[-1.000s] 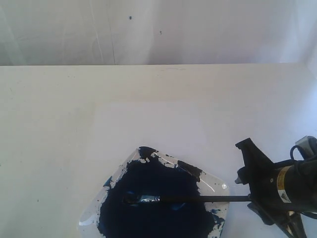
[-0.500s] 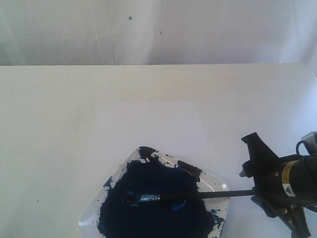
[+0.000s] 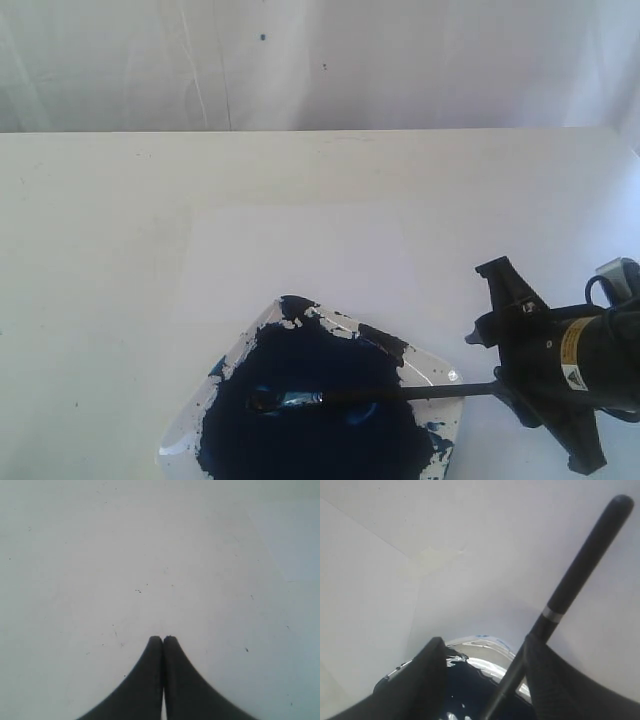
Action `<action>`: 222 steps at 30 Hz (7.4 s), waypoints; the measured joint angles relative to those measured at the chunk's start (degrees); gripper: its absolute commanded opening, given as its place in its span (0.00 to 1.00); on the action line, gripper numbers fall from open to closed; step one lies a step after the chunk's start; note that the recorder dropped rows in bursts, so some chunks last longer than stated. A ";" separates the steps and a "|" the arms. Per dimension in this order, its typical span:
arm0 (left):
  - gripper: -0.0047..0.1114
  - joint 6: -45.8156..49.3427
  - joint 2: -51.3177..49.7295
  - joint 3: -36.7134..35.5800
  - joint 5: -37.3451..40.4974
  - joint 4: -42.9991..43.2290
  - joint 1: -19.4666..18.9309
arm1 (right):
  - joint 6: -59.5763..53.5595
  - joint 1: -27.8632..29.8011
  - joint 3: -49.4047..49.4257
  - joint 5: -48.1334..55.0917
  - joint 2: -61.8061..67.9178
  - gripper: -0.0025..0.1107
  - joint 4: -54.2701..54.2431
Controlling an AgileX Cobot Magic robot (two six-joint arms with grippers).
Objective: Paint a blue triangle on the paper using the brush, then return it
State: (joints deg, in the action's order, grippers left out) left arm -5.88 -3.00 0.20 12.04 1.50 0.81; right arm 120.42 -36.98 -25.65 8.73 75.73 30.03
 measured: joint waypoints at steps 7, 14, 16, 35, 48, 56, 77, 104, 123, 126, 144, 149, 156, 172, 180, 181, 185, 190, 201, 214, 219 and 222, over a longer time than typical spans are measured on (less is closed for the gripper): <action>0.04 0.00 0.00 0.00 0.00 0.00 0.00 | 0.00 -0.16 0.09 -2.63 0.00 0.40 0.00; 0.04 0.00 0.00 0.00 0.00 0.00 0.00 | 0.00 -1.97 0.21 -3.37 0.00 0.34 -1.67; 0.04 0.00 0.00 0.00 0.00 0.00 0.00 | 0.00 -2.15 0.70 -3.47 0.00 0.34 -1.67; 0.04 0.00 0.00 0.00 0.00 0.00 0.00 | 0.00 -2.41 5.50 -1.89 -2.20 0.34 -4.71; 0.04 0.00 0.00 0.00 0.00 0.00 0.00 | 0.00 -0.34 5.50 -8.11 3.41 0.34 -5.14; 0.04 0.00 0.00 0.00 0.00 0.00 0.00 | 0.00 1.39 5.50 -8.11 3.41 0.34 -5.27; 0.04 0.00 0.00 0.00 0.00 0.00 0.00 | 0.00 1.39 5.50 -7.55 3.68 0.34 -5.73; 0.04 0.00 0.00 0.00 0.00 0.00 0.00 | 0.00 2.39 5.50 -6.89 3.68 0.23 -7.70; 0.04 0.00 0.00 0.00 0.00 0.00 0.00 | 0.00 2.39 5.50 -6.30 3.68 0.07 -10.39; 0.04 0.00 0.00 0.00 0.00 0.00 0.00 | 0.00 2.39 5.50 -6.30 3.68 0.02 -10.92; 0.04 0.00 0.00 0.00 0.00 0.00 0.00 | -2.01 4.10 3.94 -11.36 1.49 0.02 -11.17; 0.04 0.00 0.00 0.00 0.00 0.00 0.00 | -9.73 7.60 3.86 -11.47 -2.87 0.02 -11.17; 0.04 0.00 0.00 0.00 0.00 0.00 0.00 | -33.26 9.33 3.86 -20.99 -6.90 0.02 -11.87; 0.04 0.00 0.00 0.00 0.00 0.00 0.00 | -71.70 9.31 3.38 -57.13 -7.47 0.02 -0.47; 0.04 0.00 0.00 0.00 0.00 0.00 0.00 | -63.34 8.30 -9.06 -48.29 -7.47 0.02 23.56; 0.04 0.00 0.00 0.00 0.00 0.00 0.00 | -61.91 6.92 -11.32 -46.04 -7.47 0.02 26.57; 0.04 0.00 0.00 0.00 0.00 0.00 0.00 | -59.37 1.52 -15.12 -39.78 -7.37 0.02 33.24; 0.04 0.00 0.00 0.00 0.00 0.00 0.00 | -59.00 -2.99 -15.82 -33.84 -7.37 0.02 34.20; 0.04 0.00 0.00 0.00 0.00 0.00 0.00 | -58.52 -4.13 -15.82 -30.69 -3.64 0.02 34.26; 0.04 0.00 0.00 0.00 0.00 0.00 0.00 | -58.52 -4.22 -17.57 -34.03 -2.81 0.02 33.93; 0.04 0.00 0.00 0.00 0.00 0.00 0.00 | -58.52 -4.22 -17.84 -34.15 -2.81 0.02 33.84; 0.04 0.00 0.00 0.00 0.00 0.00 0.00 | -58.52 -4.22 -17.84 -34.15 -2.81 0.02 33.84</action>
State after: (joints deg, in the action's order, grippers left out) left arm -5.88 -3.00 0.20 12.04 1.50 0.81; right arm 61.91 -41.20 -43.49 -25.43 72.92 63.87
